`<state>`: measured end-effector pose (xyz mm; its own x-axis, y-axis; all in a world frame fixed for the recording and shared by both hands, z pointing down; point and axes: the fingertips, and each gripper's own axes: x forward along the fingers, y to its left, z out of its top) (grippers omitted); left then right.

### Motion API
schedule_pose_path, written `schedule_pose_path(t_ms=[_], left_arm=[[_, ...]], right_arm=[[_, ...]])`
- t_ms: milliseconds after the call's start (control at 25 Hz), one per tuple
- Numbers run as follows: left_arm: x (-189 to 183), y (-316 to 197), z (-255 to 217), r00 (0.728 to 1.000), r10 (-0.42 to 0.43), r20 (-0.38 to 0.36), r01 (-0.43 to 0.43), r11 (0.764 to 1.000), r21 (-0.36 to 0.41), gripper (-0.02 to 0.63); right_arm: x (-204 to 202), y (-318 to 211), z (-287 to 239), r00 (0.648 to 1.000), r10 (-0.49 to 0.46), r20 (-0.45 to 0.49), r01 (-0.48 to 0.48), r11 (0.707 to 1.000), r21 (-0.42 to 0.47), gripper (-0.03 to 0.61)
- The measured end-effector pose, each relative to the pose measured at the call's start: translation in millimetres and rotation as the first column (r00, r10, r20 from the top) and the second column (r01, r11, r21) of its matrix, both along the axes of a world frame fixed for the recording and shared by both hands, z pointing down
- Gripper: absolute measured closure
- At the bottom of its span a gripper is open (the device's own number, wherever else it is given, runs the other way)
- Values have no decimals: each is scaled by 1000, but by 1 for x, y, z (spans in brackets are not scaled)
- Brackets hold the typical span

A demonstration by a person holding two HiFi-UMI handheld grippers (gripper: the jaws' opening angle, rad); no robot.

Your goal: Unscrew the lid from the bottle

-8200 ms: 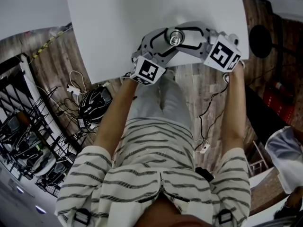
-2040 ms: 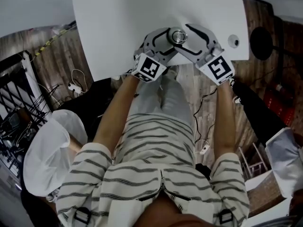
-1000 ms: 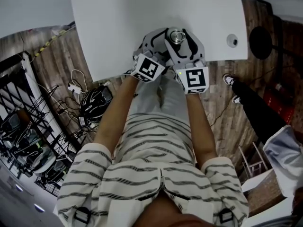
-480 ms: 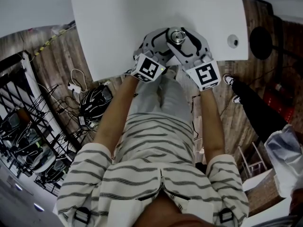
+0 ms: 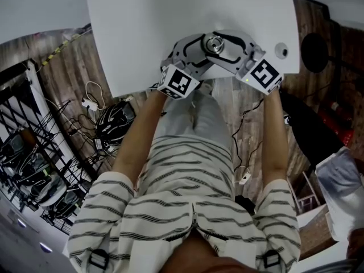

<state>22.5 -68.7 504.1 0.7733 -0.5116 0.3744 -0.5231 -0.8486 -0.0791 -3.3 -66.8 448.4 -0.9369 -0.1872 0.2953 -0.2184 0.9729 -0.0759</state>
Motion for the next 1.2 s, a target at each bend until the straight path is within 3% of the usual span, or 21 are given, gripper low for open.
schedule_pose_path(t_ms=[320,640,760,840,1040,1120,1200], left_arm=[[-1,0,1,1000,3,3,-3,1000,0,305],[-1,0,0,1000,5,1,-5,1000,1,305],[-1,0,0,1000,5,3,-5,1000,2,305],[0,0,-1,1000,4,4,-4,1000,0,305],[2,0,-2,1000,2,3,-2,1000,3,305],[2,1,-2,1000,0,3,0,1000,1,305],[2,1,-1,1000,0,3,0,1000,3,305]], right_arm=[[2,4,5,965,-257,-50,255,966,-37,311],[2,5,6,952,-294,-87,291,956,-38,307],[3,1,5,964,-245,-102,243,969,-32,280],[4,-1,2,975,-198,-97,198,980,-15,191],[6,-2,-5,997,-7,-75,12,998,69,189],[6,-1,-3,991,110,-73,-102,989,103,203],[9,-3,-1,966,254,-50,-246,962,121,223]])
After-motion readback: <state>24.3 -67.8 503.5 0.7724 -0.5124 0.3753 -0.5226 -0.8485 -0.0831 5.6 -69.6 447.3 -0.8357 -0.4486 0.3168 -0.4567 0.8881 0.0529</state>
